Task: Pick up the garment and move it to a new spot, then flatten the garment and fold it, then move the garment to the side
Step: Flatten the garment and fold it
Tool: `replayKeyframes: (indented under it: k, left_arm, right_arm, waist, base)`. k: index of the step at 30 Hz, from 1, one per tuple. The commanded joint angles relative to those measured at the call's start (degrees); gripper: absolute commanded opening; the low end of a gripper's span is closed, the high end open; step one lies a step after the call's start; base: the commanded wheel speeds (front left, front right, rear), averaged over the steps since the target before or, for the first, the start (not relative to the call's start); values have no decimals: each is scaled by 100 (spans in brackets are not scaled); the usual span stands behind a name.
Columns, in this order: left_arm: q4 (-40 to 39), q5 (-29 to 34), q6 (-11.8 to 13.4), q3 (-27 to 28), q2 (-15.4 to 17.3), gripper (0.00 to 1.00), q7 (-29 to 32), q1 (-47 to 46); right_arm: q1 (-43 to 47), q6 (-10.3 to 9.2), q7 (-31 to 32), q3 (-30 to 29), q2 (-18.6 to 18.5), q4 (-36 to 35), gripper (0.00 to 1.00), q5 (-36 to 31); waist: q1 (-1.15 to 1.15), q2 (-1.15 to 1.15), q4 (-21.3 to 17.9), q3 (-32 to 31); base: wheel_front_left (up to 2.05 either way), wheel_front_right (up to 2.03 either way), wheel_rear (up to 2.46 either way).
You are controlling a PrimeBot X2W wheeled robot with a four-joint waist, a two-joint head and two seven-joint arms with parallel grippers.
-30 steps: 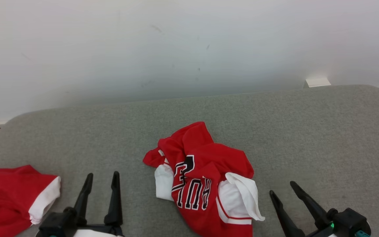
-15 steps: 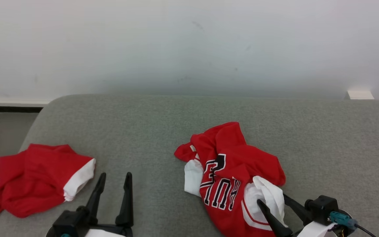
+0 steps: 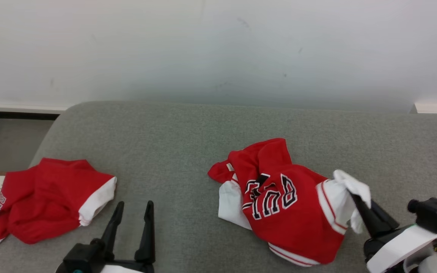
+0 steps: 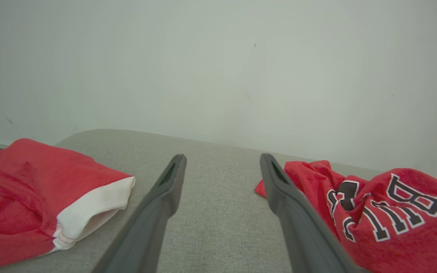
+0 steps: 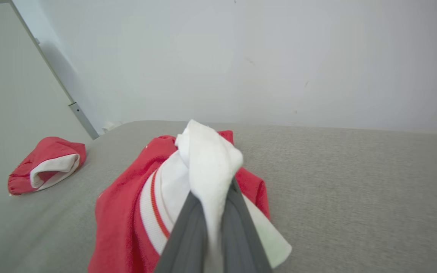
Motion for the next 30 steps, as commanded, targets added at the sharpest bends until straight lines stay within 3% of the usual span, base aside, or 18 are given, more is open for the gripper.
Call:
replayKeyframes:
  k: [1,6,13,19,24,30]
  left_arm:
    - [30,-100,-1,-8,13,100,-3,-13]
    - [61,-55,-45,-70,19,100,-3,-93]
    - [96,-113,-60,-193,17,100,-3,-172]
    - [105,-94,-35,-233,16,100,-3,-241]
    - [70,36,-75,-265,16,100,-3,-489]
    - [27,3,-51,-414,17,100,-3,-922]
  right_arm:
    - [-36,-13,34,-155,-221,-135,0,151]
    - [-157,-13,233,-598,-753,-414,0,303]
    - [180,-14,540,-1465,-1181,-203,0,431]
    - [319,-13,618,-2033,-1134,87,0,424]
    - [-445,-14,542,-2051,-1193,253,0,290]
    - [-1856,-13,481,-1910,-1505,926,0,-151]
  waist:
    - [0,0,-85,9]
    - [0,0,-207,24]
    - [0,0,-207,161]
    - [0,0,-291,460]
    - [0,0,-419,944]
    - [0,0,-200,1711]
  base:
    - [0,0,0]
    - [0,0,0]
    - [0,0,0]
    - [0,0,0]
    - [0,0,0]
    - [0,0,0]
